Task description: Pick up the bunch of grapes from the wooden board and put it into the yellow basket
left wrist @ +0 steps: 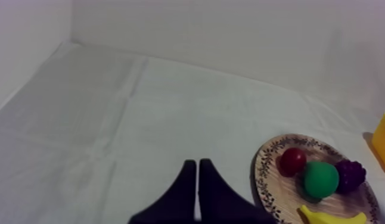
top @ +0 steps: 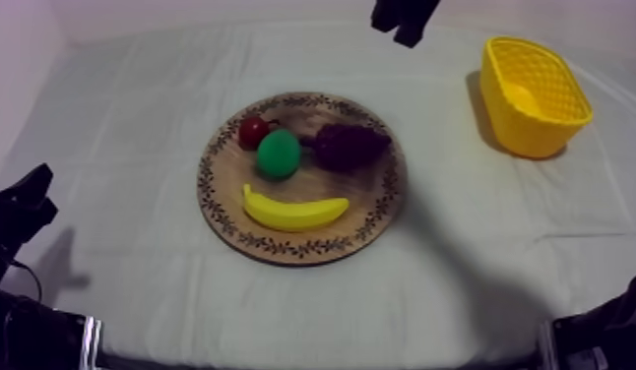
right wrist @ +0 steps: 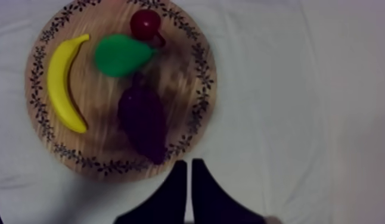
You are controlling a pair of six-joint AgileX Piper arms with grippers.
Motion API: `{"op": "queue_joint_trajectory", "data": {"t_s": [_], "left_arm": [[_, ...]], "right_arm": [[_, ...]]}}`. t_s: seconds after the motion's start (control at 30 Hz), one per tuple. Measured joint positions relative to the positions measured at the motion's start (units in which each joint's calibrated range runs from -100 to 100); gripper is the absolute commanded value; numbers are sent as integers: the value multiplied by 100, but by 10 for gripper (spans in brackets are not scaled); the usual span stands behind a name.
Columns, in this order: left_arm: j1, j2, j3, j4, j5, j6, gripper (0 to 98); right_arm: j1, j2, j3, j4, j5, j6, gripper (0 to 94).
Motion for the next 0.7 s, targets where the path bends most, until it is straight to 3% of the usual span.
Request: {"op": "queue_joint_trajectory", "data": {"t_s": [0.33,0.7], "left_arm": [[0,0,0,0,0,0,1],[0,0,0,0,0,0,1]], "right_arm": [[-90,844,-449,-4,36,19,5],[-84,1263,-971,-4,581,-32,6]]}}
